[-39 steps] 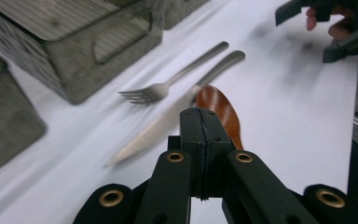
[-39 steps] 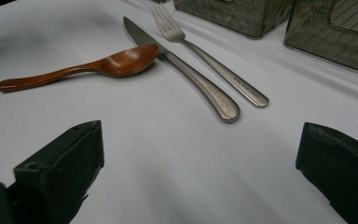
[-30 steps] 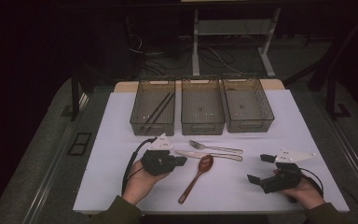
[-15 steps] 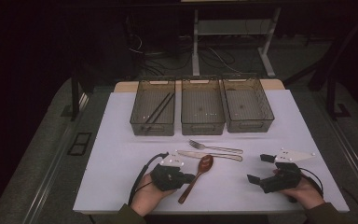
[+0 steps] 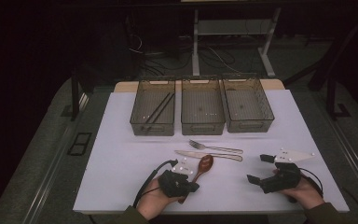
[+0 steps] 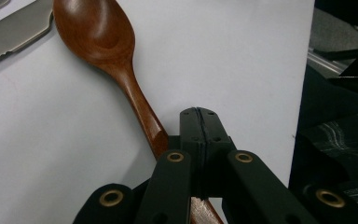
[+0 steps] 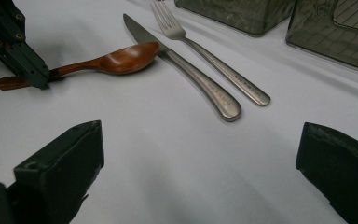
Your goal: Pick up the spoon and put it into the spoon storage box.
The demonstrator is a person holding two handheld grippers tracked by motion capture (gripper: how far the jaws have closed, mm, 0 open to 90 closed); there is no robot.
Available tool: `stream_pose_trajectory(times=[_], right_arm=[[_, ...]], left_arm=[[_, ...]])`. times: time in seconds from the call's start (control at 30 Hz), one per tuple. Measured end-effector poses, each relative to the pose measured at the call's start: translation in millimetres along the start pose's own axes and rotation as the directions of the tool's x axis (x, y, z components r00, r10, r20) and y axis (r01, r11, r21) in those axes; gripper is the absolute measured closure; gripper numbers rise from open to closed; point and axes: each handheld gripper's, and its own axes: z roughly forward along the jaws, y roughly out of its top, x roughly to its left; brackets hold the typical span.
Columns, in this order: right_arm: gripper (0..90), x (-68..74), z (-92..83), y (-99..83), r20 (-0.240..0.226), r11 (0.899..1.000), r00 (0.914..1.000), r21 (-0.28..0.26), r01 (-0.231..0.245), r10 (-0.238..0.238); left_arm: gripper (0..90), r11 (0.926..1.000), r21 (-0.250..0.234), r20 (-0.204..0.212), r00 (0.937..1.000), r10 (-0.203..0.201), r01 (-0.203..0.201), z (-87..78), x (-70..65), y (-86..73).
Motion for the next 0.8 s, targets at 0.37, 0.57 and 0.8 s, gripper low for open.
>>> stream_pose_trajectory(times=[0.37,0.57,0.8], right_arm=[[0.4,1.0,0.8,0.1,0.005,1.0,1.0,0.001,0.007,-0.007],[0.4,3.0,0.9,-0.2,0.017,1.0,0.9998,0.009,0.013,-0.013],[0.4,-0.8,2.5,0.5,0.004,1.0,1.0,0.007,0.002,-0.002]], left_arm=[[89.0,0.9995,0.029,-0.079,0.9968,0.009,-0.007,-5.9,6.7,-1.6],[89.0,0.9997,0.018,-0.104,0.9945,-0.013,0.015,-13.0,16.6,-5.7],[89.1,0.9994,0.0,-0.139,0.9897,-0.035,0.035,-16.2,26.2,-5.8]])
